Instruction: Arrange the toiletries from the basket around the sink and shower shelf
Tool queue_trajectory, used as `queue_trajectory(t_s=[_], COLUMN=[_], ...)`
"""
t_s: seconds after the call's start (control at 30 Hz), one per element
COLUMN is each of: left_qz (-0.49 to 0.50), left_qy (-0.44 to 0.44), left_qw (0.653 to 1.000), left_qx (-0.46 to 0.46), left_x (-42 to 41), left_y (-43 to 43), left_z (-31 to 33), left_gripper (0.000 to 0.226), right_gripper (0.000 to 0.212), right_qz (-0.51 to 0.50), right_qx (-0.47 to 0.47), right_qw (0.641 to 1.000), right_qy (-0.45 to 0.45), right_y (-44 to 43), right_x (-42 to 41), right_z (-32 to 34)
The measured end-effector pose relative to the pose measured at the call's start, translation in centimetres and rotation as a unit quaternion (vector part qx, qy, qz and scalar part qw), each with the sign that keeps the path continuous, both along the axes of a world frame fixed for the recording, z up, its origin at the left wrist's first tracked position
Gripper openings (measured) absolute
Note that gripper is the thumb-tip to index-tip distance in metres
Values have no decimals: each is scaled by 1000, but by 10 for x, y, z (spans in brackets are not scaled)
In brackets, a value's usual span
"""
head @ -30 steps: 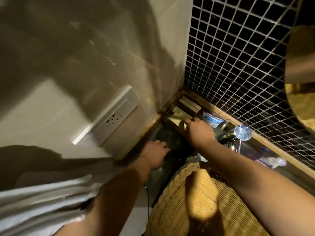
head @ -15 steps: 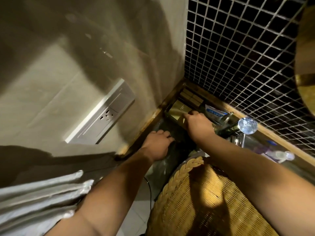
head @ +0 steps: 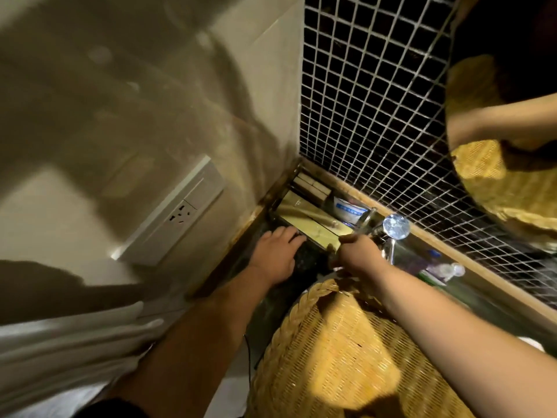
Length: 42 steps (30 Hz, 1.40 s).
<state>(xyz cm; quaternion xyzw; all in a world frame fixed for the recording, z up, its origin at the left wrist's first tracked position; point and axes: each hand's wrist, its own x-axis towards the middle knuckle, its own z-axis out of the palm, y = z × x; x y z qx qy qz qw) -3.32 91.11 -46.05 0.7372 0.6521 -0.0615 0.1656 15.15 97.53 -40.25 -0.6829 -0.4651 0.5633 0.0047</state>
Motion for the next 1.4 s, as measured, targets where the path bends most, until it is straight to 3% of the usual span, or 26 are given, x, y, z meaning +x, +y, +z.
queue_trajectory(t_s=[0.2,0.37,0.47,0.57,0.63,0.7,0.8,0.9,1.03,1.4], left_qz=[-22,-22,-23,-38,-38,-49,-122,-172,-209,-271], left_qy=[33,69,72,76,78,72,86,106,136,191], left_qw=[999,996,996,995,994,994,988,979,968,943], left_qx=[-16,-48,-47,-49,-60,-69,-35,-16,-23,-14], left_x=[19,18,17,15,17,23,36,45,51,52], left_y=[19,30,30,25,23,23,24,29,39,48], left_z=[-1,-7,-14,-22,-24,-22,-19,-17,-10,-6], left_gripper=[86,94,94,92,90,84,67,75,82,79], right_gripper=[16,21,10,55,82,94,105,115,107,92], right_qz=[-56,23,77,187,302,385,432,461,491,392], right_qx=[-48,-49,-26,50,113,156,192,208,227,278], right_qw=[996,998,996,978,940,898,860,828,794,831], right_qy=[41,37,-21,-78,-114,-147,-194,-244,-278,-281], right_y=[-4,0,-1,-9,-17,-27,-51,-78,-100,-121], right_x=[-6,-10,-18,-19,-18,-17,-4,16,44,83], right_z=[-8,-13,-12,-5,4,16,37,56,59,53])
